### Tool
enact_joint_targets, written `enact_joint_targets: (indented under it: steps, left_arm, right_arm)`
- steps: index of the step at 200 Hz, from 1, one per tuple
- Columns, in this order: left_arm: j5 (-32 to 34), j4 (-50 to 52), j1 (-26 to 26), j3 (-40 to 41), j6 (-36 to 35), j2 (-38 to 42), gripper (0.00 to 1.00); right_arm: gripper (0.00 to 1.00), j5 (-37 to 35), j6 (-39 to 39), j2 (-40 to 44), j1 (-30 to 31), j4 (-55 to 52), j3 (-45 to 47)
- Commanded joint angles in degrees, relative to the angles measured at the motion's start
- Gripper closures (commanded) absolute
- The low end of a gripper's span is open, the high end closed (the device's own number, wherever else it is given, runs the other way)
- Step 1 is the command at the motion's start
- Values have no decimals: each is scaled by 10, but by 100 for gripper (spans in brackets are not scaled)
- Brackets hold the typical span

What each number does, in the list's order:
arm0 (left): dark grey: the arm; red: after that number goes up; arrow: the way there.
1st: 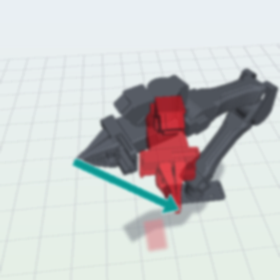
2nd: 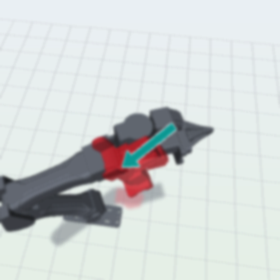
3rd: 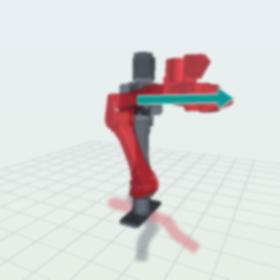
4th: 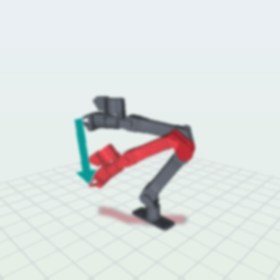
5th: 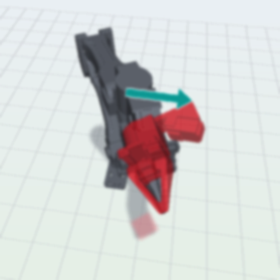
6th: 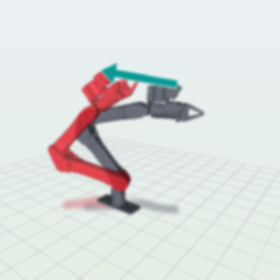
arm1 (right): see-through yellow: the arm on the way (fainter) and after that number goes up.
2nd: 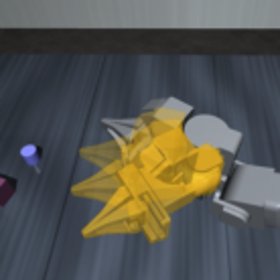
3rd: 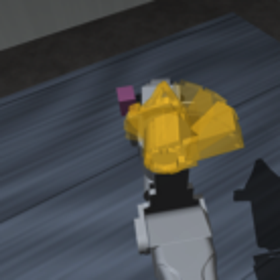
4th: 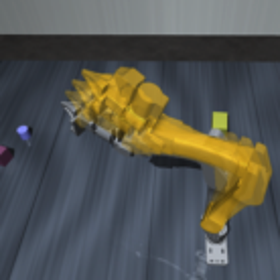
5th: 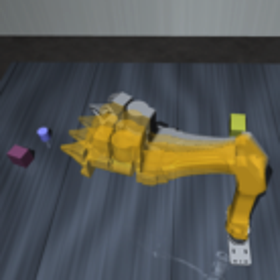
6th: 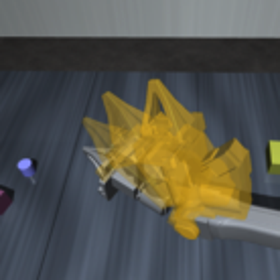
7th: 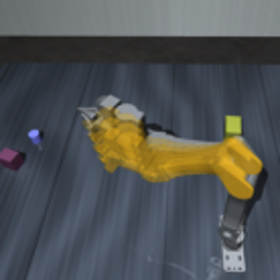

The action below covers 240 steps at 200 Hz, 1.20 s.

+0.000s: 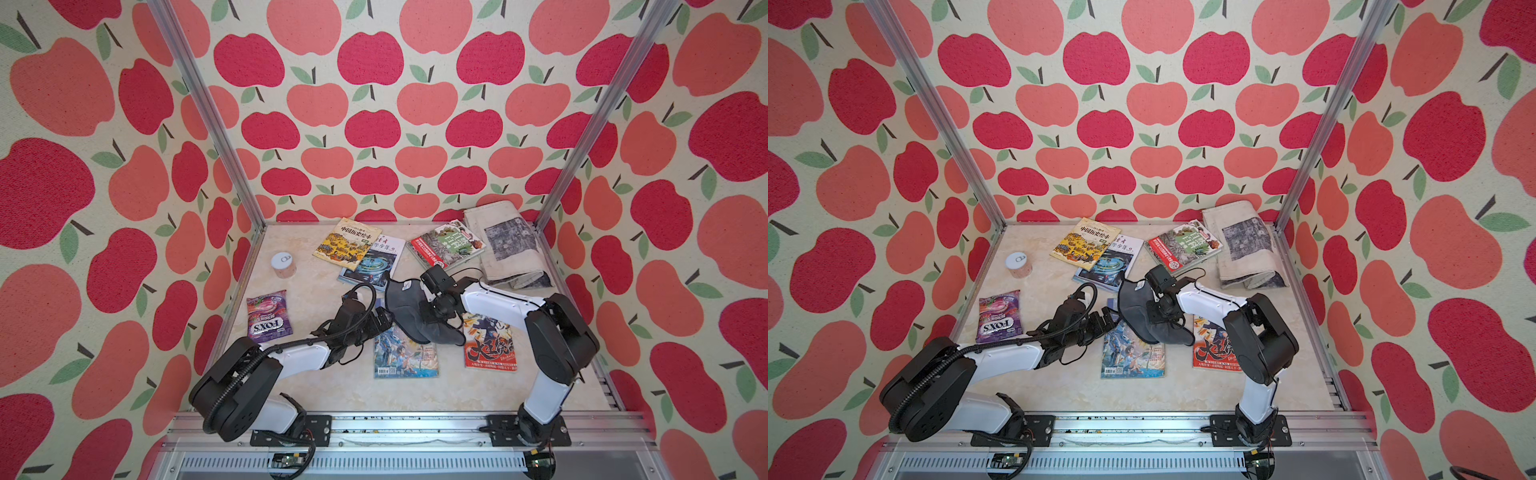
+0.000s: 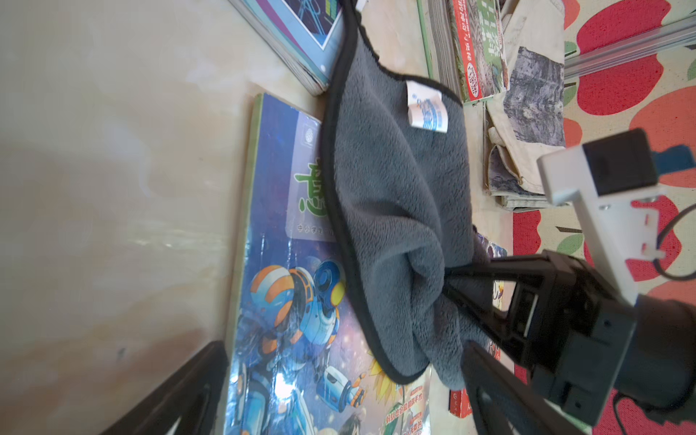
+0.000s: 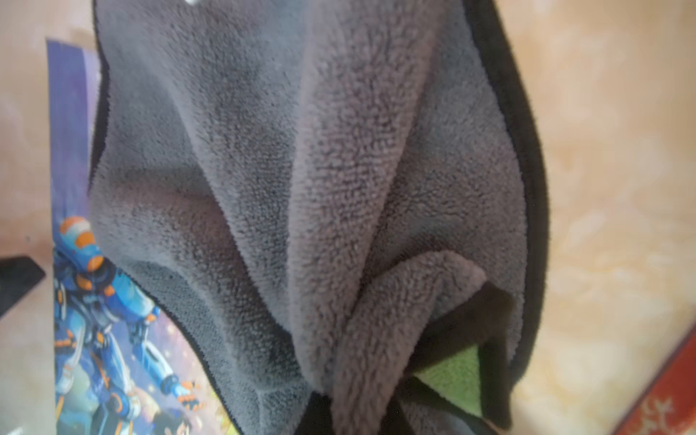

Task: Wipe the cover of the book
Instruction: Adjust the book at the center of the board.

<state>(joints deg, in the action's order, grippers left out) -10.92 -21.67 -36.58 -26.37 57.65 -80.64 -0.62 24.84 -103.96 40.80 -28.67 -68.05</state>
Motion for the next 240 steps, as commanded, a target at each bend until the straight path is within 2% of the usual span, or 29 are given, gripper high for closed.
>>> enact_joint_targets:
  steps: [1, 45, 99, 133, 179, 216, 240]
  left_arm:
    - [15, 7, -2, 10, 9, 11, 1]
    - [21, 22, 0, 9, 4, 18, 1]
    - [11, 0, 3, 6, 5, -4, 1]
    - [10, -4, 5, 10, 7, -7, 1]
    - [-5, -9, 3, 6, 16, -25, 1]
    - [25, 25, -18, 15, 23, 6, 1]
    - [47, 38, -30, 30, 30, 33, 1]
  right_arm:
    - [100, -5, -34, -24, -12, -38, -44]
    - [100, 6, -17, 13, 16, -26, 17]
    - [100, 1, 59, 103, 104, -8, 150]
    - [100, -26, 92, 136, 152, -26, 171]
    - [100, -33, 103, 143, 178, -23, 190]
    - [100, -43, 99, 166, 194, -11, 213]
    - [100, -29, 93, 155, 197, -8, 197]
